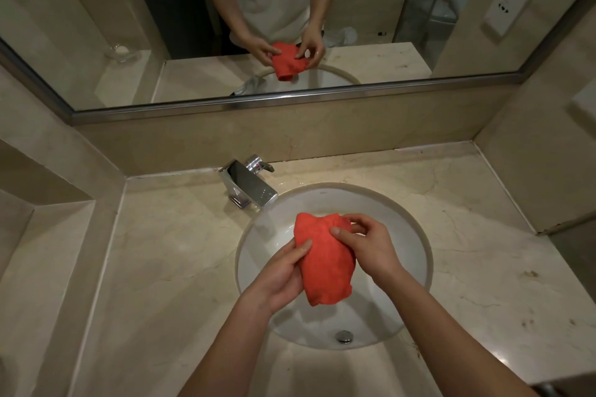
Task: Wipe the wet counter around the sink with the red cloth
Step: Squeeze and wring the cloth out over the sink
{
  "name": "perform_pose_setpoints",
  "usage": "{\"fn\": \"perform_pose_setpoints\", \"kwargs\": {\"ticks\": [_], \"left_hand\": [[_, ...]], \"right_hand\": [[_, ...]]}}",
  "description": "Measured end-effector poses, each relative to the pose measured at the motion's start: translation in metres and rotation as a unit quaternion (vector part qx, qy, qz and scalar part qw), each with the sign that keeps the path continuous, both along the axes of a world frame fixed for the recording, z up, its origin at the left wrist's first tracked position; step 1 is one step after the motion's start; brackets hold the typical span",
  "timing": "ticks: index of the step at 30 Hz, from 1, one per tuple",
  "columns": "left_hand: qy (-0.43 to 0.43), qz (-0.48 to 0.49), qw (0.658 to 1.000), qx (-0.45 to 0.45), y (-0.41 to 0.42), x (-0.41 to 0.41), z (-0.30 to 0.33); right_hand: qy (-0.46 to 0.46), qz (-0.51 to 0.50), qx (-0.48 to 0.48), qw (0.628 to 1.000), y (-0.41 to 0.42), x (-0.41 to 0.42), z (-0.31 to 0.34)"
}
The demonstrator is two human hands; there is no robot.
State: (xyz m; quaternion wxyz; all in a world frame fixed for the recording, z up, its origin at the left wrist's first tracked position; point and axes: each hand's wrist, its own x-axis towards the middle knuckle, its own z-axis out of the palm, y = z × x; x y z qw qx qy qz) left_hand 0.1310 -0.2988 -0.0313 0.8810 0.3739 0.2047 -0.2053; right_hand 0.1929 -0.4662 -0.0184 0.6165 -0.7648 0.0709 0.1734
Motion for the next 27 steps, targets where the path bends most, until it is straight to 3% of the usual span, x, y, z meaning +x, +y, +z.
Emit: {"fn": "perform_pose_setpoints", "kwargs": {"ticks": [3,4,5,7,8,9,14,16,18,20,22,25,27], "left_hand": [[0.010,0.057,0.998,-0.024,-0.001,0.000,-0.006],[0.020,0.070,0.997,-0.035,-0.001,0.000,-0.007],[0.031,0.077,0.995,-0.047,0.001,0.000,-0.008],[0.056,0.064,0.993,-0.076,0.002,0.000,-0.007],[0.066,0.053,0.992,-0.096,0.002,0.001,-0.005],[0.075,0.042,0.990,-0.115,0.000,0.001,-0.005],[0.093,0.058,0.985,-0.135,-0.003,-0.002,-0.003],[0.082,0.062,0.987,-0.122,-0.002,-0.001,-0.005],[0.076,0.075,0.988,-0.108,0.000,0.000,-0.003],[0.069,0.086,0.988,-0.111,0.006,-0.002,-0.001],[0.055,0.077,0.989,-0.112,0.010,-0.003,0.001],[0.047,0.046,0.992,-0.108,0.005,-0.003,0.006],[0.056,0.035,0.993,-0.096,0.004,-0.003,0.003]], "right_hand": [[-0.048,-0.091,-0.001,0.995,0.004,0.001,0.010],[-0.025,-0.123,0.061,0.990,0.004,0.004,0.014],[0.041,-0.136,0.177,0.974,0.005,0.005,0.022],[0.223,-0.079,0.393,0.889,0.011,-0.001,0.040],[0.289,-0.030,0.428,0.856,0.015,-0.006,0.042],[0.321,0.000,0.426,0.846,0.022,-0.011,0.040],[0.282,-0.051,0.348,0.893,0.049,-0.021,0.029],[0.211,-0.075,0.333,0.916,0.052,-0.022,0.029],[0.083,-0.091,0.280,0.952,0.048,-0.023,0.031],[-0.096,-0.088,0.083,0.988,0.036,-0.021,0.026],[-0.216,-0.033,-0.127,0.967,0.027,-0.022,0.012],[-0.201,0.102,-0.195,0.955,0.035,-0.034,-0.010],[-0.148,0.115,-0.184,0.965,0.037,-0.037,-0.016]]}}
